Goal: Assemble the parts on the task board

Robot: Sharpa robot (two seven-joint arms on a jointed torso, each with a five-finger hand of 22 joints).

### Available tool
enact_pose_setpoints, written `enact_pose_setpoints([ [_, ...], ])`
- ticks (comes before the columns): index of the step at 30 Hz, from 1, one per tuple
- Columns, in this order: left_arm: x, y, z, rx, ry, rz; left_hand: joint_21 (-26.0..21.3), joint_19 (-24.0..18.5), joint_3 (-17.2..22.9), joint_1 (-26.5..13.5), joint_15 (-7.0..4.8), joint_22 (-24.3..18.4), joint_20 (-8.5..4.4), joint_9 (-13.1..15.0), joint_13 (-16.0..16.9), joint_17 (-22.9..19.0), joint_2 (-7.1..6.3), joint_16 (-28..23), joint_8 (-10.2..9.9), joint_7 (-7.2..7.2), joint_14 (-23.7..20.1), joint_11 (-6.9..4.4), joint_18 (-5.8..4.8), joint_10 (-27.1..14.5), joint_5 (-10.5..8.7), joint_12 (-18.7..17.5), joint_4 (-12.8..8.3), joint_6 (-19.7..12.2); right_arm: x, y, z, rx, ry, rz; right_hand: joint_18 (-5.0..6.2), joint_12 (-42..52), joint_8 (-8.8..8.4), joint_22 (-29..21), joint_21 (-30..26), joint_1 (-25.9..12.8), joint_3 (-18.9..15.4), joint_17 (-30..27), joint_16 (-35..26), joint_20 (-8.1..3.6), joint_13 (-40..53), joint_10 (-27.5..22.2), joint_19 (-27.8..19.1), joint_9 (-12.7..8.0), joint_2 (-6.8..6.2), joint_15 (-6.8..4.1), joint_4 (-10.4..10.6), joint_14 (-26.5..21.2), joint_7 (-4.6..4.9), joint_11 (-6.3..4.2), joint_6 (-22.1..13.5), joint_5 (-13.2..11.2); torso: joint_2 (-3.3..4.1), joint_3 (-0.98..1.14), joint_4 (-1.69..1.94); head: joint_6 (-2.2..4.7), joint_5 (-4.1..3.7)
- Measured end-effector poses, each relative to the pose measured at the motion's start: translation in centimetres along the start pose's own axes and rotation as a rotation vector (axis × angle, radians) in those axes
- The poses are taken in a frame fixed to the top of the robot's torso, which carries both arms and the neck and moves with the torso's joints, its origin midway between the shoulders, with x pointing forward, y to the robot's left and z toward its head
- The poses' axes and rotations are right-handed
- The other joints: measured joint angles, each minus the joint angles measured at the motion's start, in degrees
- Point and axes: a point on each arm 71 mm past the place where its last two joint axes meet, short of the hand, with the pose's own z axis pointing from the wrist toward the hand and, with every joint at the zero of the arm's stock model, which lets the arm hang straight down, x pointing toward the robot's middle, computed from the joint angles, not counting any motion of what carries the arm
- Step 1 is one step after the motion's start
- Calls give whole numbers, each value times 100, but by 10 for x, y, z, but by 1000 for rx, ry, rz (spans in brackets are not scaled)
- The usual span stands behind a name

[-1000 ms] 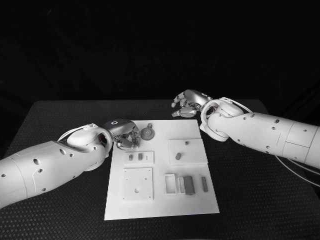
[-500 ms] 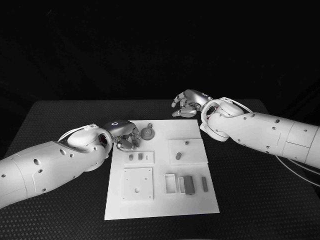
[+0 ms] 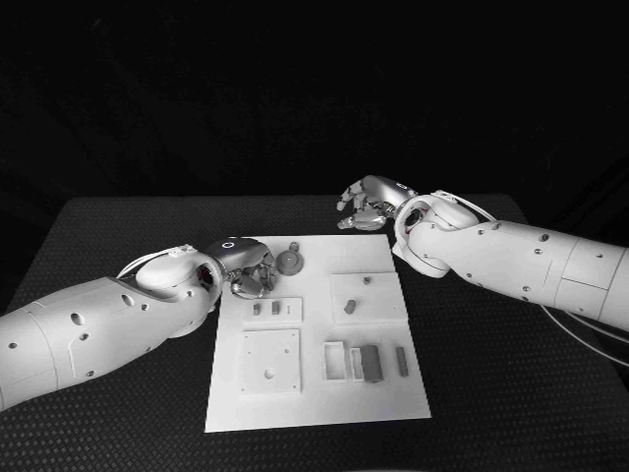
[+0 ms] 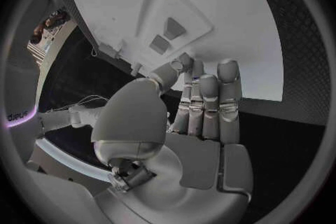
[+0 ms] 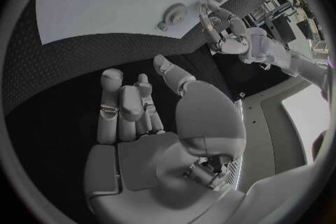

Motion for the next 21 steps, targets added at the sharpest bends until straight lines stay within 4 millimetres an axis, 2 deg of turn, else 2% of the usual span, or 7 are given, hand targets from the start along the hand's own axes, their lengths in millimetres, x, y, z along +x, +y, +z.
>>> enact_pose_setpoints([
  [13, 1, -1, 2, 1, 17, 18, 0, 1, -1, 17, 0, 0, 2, 1, 4, 5, 2, -18, -3, 2, 0, 0, -3, 0, -1, 5, 0, -1, 0, 0, 0, -1, 0, 0, -1, -1, 0, 0, -22, 0, 6, 0, 0, -2, 0, 0, -21, 0, 0, 0, 6, 0, -1, 0, -1, 0, 2, 0, -6, -21, -12],
  [21, 4, -2, 3, -4, 32, 37, 23, 9, 0, 71, 10, 4, 11, 0, 4, 22, 51, 2, 22, -15, 10, -20, -20, 20, 0, 5, -1, 16, 0, 0, 0, -1, 0, 1, -1, -4, 0, 0, -22, 0, 6, -1, 0, 0, 1, 0, -22, 0, 0, 0, 6, 0, -3, 0, -3, 0, 2, 3, -5, -27, -23],
])
